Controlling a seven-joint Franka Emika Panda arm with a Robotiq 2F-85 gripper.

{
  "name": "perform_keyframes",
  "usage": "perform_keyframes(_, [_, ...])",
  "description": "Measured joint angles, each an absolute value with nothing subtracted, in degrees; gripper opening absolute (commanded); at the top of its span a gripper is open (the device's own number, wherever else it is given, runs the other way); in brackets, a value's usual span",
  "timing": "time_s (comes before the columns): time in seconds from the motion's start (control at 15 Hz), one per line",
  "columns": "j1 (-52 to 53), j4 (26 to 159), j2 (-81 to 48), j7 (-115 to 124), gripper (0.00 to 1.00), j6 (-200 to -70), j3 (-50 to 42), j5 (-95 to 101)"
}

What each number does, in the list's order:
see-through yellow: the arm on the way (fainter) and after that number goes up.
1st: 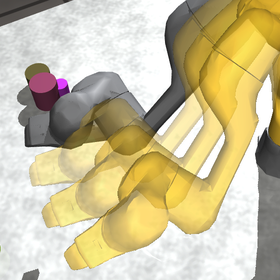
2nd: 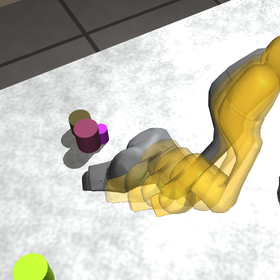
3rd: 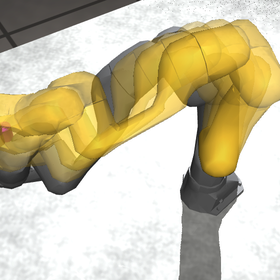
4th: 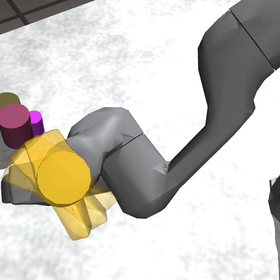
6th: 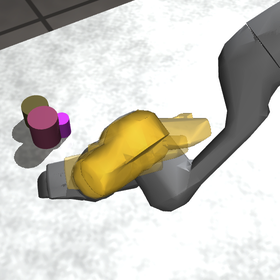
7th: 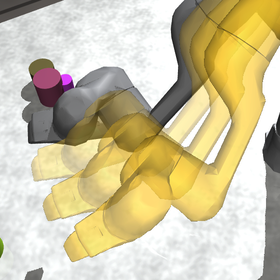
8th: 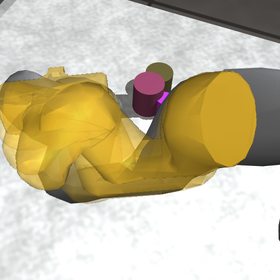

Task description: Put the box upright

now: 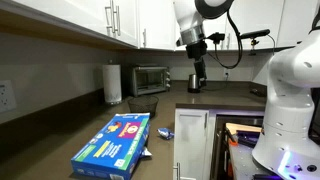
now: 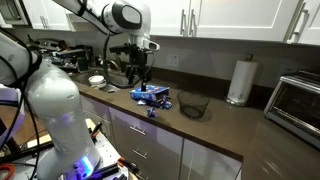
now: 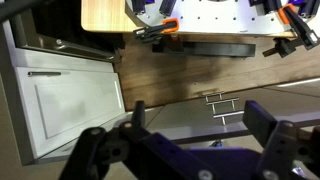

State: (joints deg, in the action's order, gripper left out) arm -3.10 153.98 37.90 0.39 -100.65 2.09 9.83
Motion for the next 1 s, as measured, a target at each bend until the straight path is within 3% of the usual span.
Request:
perform_keyframes(0.67, [-2.6, 154.0, 37.7, 0.4, 1.0, -101.8, 1.8, 9.8])
perform_keyframes(1.0, [-0.2, 152.9, 34.2, 0.4, 1.0, -114.7, 3.6, 9.8])
